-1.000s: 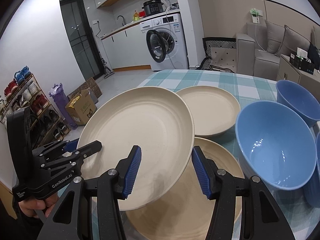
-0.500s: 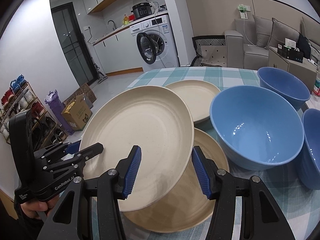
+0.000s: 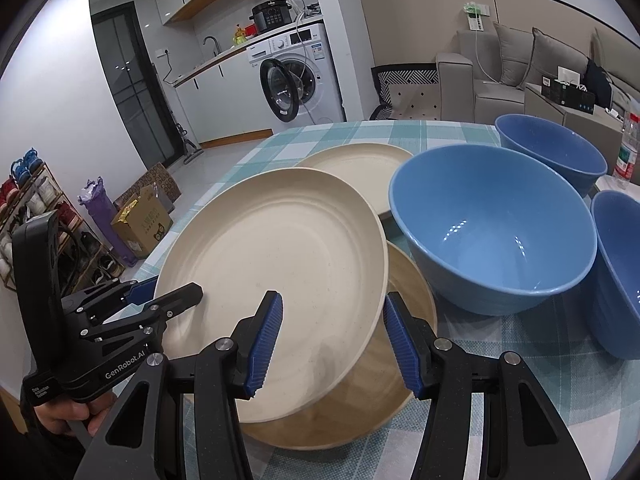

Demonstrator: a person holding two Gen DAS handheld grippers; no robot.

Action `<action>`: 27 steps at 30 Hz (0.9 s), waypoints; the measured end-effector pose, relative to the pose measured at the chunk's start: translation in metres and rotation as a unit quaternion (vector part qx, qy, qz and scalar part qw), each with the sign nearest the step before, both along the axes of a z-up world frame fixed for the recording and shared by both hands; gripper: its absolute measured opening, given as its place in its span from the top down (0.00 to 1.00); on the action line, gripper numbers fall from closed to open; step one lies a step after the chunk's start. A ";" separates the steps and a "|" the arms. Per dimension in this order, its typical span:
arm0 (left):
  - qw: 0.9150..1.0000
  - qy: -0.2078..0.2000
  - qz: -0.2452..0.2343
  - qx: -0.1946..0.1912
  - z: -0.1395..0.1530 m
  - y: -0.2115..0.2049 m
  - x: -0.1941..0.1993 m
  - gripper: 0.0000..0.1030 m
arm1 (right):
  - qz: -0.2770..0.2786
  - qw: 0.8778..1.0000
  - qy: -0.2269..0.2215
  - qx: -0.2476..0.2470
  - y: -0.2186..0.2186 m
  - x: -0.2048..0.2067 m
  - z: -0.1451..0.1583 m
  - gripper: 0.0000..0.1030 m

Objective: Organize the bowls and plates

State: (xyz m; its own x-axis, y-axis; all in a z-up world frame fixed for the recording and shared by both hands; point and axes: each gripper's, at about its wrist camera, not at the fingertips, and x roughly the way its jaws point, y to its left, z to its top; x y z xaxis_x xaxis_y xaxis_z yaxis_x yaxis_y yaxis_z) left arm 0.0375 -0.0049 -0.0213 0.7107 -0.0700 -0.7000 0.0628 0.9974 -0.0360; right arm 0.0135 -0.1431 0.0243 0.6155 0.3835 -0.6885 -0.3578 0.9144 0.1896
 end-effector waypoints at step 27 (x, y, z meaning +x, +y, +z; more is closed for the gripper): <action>1.000 0.013 -0.021 0.019 -0.016 -0.020 0.004 0.68 | -0.018 0.998 0.020 -0.050 -0.008 0.007 -0.016 0.47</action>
State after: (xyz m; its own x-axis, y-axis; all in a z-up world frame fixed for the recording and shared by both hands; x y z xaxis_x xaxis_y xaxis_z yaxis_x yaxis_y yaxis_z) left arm 0.0412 -0.0247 -0.0372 0.6890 -0.0731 -0.7210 0.1042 0.9946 -0.0012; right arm 0.0208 -0.1512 0.0081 0.5990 0.2902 -0.7463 -0.3190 0.9413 0.1100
